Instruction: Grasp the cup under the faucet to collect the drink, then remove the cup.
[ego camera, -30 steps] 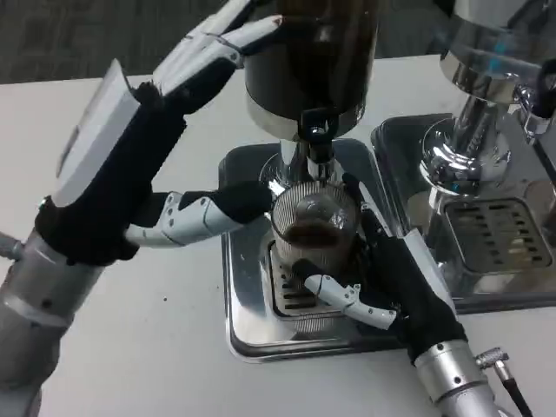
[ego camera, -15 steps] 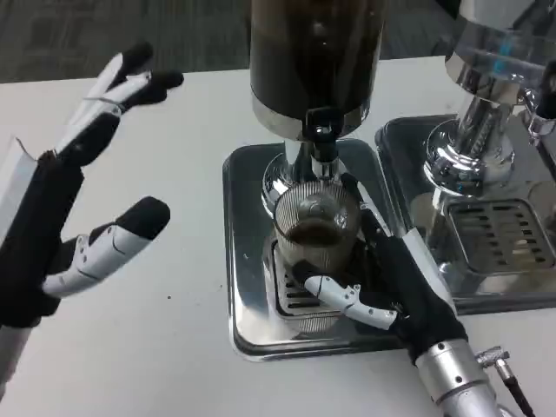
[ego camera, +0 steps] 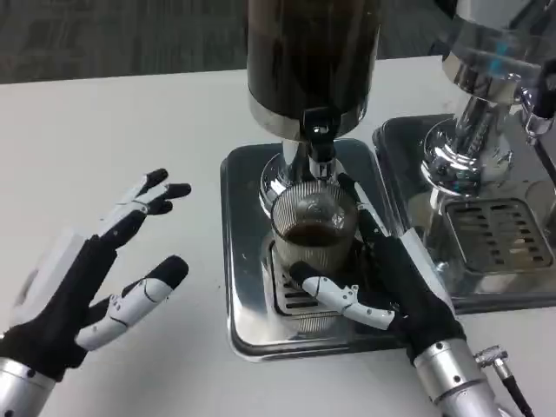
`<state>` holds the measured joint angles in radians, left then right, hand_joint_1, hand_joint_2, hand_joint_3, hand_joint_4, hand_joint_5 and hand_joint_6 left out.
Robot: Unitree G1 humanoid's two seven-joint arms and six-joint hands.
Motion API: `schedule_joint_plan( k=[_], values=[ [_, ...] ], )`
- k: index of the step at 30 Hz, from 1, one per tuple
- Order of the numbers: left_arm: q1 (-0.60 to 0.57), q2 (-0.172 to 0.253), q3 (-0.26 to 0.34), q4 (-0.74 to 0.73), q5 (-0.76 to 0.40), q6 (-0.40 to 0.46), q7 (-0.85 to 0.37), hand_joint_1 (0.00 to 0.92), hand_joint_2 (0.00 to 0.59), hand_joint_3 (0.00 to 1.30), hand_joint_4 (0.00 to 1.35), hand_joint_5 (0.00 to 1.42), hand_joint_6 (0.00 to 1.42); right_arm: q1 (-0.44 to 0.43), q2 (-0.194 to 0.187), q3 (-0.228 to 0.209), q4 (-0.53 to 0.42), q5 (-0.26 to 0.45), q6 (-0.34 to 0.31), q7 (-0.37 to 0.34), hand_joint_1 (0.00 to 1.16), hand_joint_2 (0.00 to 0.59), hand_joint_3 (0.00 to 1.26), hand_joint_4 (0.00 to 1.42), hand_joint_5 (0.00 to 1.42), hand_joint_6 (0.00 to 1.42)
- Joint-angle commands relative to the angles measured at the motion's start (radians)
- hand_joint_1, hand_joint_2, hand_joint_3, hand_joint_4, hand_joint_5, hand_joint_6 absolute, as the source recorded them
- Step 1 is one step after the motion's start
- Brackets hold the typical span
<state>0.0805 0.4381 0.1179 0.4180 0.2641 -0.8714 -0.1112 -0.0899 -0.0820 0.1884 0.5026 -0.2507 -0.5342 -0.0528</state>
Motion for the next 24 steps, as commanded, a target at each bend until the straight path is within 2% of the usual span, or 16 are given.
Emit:
schedule_joint_plan(
  k=[1,11,19,24],
  values=[
    [-0.008,0.025,-0.026,0.065,0.015,0.004,0.008,0.000,0.176,0.22,0.03,0.19,0.08,-0.011,0.015,-0.003,-0.018,-0.018,-0.003,-0.036,0.68,0.177,0.00,0.00,0.00,0.17],
    [-0.016,0.032,-0.067,0.101,0.034,-0.007,0.021,0.000,0.178,0.23,0.04,0.19,0.06,-0.032,0.025,0.010,-0.009,-0.088,0.022,-0.097,0.73,0.168,0.00,0.00,0.00,0.15],
    [-0.018,0.032,-0.070,0.104,0.028,-0.007,0.024,0.000,0.178,0.24,0.05,0.19,0.06,-0.040,0.028,0.031,0.011,-0.096,0.022,-0.091,0.76,0.173,0.00,0.00,0.00,0.15],
    [-0.016,0.032,-0.075,0.108,0.031,-0.008,0.026,0.000,0.179,0.24,0.05,0.20,0.06,-0.047,0.035,0.027,0.025,-0.090,0.035,-0.098,0.79,0.168,0.00,0.00,0.01,0.18]
  ],
)
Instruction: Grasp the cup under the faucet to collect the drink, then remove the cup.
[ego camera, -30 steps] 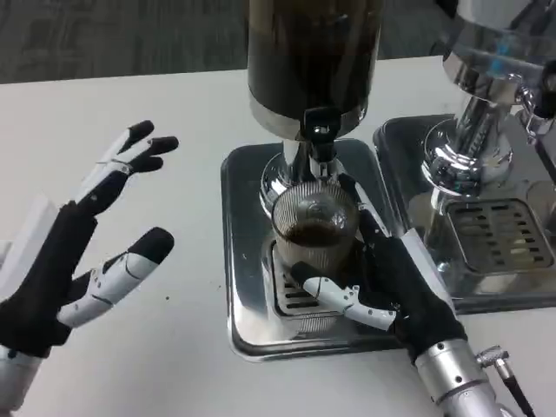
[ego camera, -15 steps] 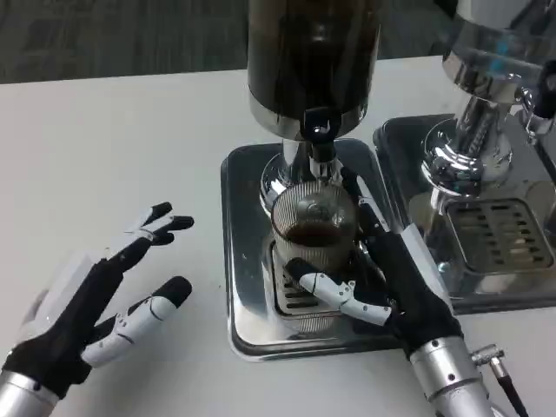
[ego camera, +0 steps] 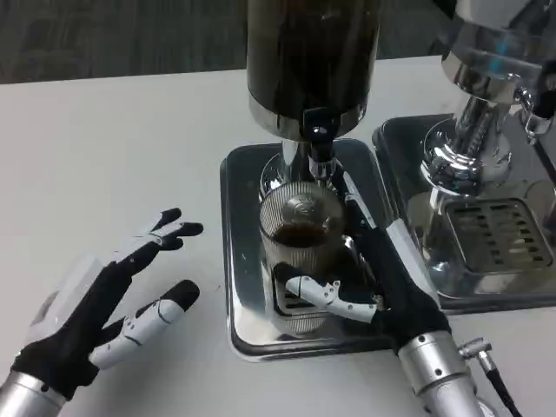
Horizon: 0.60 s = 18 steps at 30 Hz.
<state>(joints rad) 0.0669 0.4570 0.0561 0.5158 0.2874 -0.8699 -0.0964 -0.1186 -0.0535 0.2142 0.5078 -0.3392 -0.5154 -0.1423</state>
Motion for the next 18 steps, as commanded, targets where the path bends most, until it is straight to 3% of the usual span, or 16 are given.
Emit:
schedule_joint_plan(
  k=[1,18],
  values=[
    [-0.002,0.012,-0.014,0.011,0.007,-0.009,0.012,0.000,0.179,0.24,0.05,0.20,0.06,-0.019,0.010,0.000,0.024,0.002,0.020,-0.010,0.79,0.168,0.00,0.00,0.02,0.19],
    [0.010,0.007,-0.008,0.005,0.001,-0.007,0.023,0.000,0.184,0.25,0.06,0.20,0.06,-0.049,0.046,-0.023,0.064,0.049,0.042,-0.003,0.80,0.168,0.00,0.04,0.10,0.26]
  ],
)
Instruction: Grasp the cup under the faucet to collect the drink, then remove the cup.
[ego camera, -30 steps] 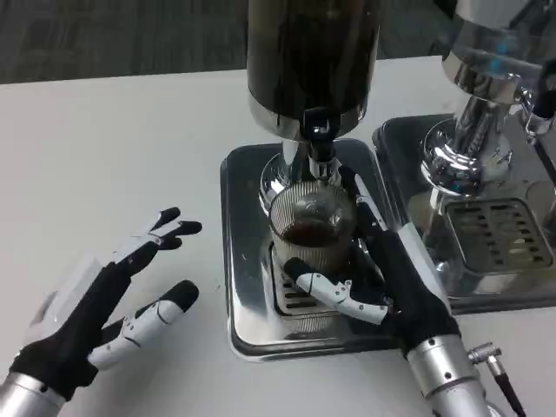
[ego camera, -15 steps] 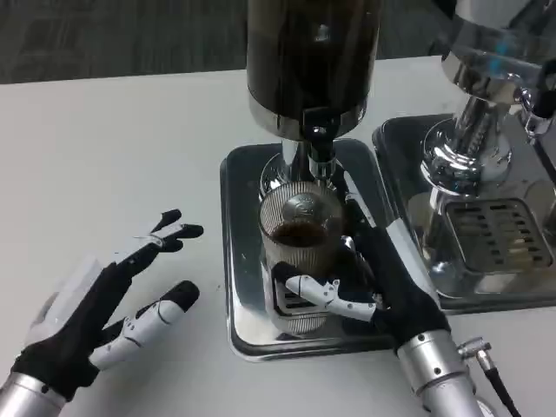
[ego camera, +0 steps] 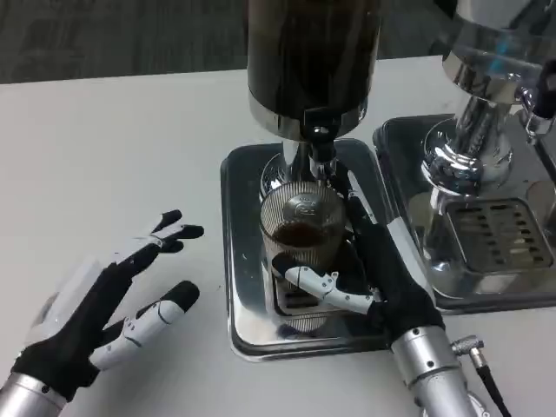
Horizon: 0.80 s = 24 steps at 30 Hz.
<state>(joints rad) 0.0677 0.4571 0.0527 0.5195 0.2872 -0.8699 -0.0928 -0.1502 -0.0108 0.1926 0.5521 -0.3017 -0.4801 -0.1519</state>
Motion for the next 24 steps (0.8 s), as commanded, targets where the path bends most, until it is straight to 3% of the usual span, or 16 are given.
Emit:
schedule_joint_plan(
  k=[1,7,15,24],
  values=[
    [0.011,0.007,-0.004,0.001,0.001,-0.007,0.021,0.000,0.184,0.25,0.06,0.20,0.06,-0.019,0.003,-0.001,0.022,0.013,0.007,0.010,0.80,0.168,0.00,0.05,0.11,0.26],
    [0.016,0.008,-0.005,-0.004,0.006,-0.006,0.033,0.000,0.185,0.26,0.06,0.20,0.07,-0.027,0.003,0.008,0.037,0.014,0.006,0.019,0.81,0.163,0.00,0.13,0.17,0.31],
    [0.029,0.005,-0.004,-0.015,0.002,-0.003,0.042,0.000,0.190,0.26,0.06,0.21,0.07,-0.043,0.011,0.011,0.080,0.031,0.001,0.029,0.85,0.168,0.16,0.22,0.24,0.38],
    [0.031,0.006,-0.006,-0.019,0.001,0.000,0.044,0.000,0.192,0.26,0.06,0.21,0.07,-0.051,0.024,-0.013,0.098,0.014,-0.035,-0.073,0.96,0.188,0.37,0.37,0.38,0.54]
  ],
)
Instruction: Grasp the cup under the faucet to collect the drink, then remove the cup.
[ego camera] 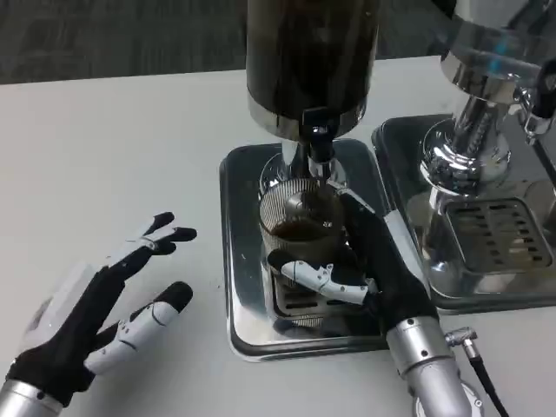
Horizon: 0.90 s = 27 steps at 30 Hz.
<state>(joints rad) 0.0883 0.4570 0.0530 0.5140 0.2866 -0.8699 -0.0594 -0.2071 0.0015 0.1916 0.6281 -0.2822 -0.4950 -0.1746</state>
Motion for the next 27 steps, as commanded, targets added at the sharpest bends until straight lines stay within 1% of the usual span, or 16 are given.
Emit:
schedule_joint_plan(
  k=[1,2,8,12,14,19,27],
  values=[
    [0.010,0.006,-0.007,-0.014,0.002,0.000,0.009,0.000,0.192,0.26,0.06,0.21,0.07,0.006,0.013,-0.013,0.024,-0.007,-0.027,-0.061,0.97,0.189,0.38,0.38,0.39,0.57],
    [0.009,0.006,-0.007,-0.013,0.002,0.001,0.009,0.000,0.192,0.26,0.06,0.21,0.07,0.005,0.014,-0.014,0.023,-0.012,-0.034,-0.073,0.99,0.192,0.41,0.40,0.41,0.59],
    [0.004,0.010,-0.009,-0.009,0.008,0.001,0.008,0.000,0.192,0.26,0.06,0.21,0.07,0.005,0.015,-0.018,0.019,-0.032,-0.054,-0.136,1.00,0.193,0.47,0.47,0.50,0.69],
    [0.001,0.008,-0.012,-0.006,0.007,0.002,0.006,0.000,0.193,0.26,0.06,0.21,0.07,0.009,0.013,-0.016,0.011,-0.055,-0.067,-0.177,1.02,0.187,0.50,0.49,0.55,0.76],
    [-0.002,0.006,-0.014,-0.002,0.004,0.002,0.004,0.000,0.193,0.26,0.06,0.21,0.06,0.014,0.011,-0.014,-0.001,-0.067,-0.073,-0.196,1.03,0.174,0.51,0.49,0.57,0.79],
    [-0.006,0.007,-0.020,0.004,0.001,0.001,0.003,0.000,0.193,0.26,0.06,0.21,0.06,0.030,0.007,-0.013,-0.034,-0.103,-0.079,-0.243,1.05,0.163,0.52,0.51,0.63,0.87],
    [-0.013,0.008,-0.030,0.009,0.003,-0.001,0.006,0.000,0.194,0.26,0.06,0.21,0.06,0.053,0.001,-0.013,-0.066,-0.118,-0.081,-0.270,1.06,0.161,0.53,0.51,0.66,0.92]
  ],
)
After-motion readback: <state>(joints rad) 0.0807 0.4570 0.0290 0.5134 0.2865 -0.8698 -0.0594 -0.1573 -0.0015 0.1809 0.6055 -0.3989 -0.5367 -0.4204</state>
